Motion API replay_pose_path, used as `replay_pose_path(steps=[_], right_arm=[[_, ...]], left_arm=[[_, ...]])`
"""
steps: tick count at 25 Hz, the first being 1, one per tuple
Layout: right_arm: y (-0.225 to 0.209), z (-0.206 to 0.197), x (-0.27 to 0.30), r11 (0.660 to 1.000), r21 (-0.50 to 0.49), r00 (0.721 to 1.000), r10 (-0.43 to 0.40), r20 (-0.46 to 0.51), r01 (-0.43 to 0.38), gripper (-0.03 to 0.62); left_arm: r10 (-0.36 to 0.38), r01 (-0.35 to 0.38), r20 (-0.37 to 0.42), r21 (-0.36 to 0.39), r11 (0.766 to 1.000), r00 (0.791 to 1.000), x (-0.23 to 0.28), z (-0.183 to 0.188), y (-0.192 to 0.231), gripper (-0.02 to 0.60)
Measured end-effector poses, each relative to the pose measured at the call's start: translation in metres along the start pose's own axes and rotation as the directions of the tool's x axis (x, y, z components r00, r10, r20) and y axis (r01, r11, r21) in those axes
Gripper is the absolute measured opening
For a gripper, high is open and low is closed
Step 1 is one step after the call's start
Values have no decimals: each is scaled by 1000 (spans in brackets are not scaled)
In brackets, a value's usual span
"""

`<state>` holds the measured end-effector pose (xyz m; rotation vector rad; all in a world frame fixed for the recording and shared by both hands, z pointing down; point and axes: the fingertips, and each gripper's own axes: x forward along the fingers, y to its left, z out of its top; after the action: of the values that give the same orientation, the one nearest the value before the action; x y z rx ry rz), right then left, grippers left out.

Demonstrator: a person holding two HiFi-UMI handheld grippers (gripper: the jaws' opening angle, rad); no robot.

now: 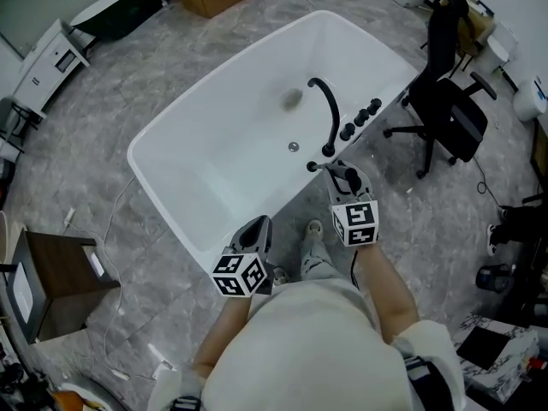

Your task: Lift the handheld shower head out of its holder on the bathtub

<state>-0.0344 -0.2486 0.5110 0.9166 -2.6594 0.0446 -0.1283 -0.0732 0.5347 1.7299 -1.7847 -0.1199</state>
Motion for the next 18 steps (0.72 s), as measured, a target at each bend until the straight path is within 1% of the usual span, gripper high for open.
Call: replay_pose_path(steps=[10,18], right_arm=[[6,33,-50,999,7,995,-37,97,37,141],[15,62,-96,999,-7,983,-43,181,45,141]], left_arm=[[-35,34,20,28,999,999,-15,-2,-11,20],[-42,41,19,40,998,999,-25,-7,-16,20]])
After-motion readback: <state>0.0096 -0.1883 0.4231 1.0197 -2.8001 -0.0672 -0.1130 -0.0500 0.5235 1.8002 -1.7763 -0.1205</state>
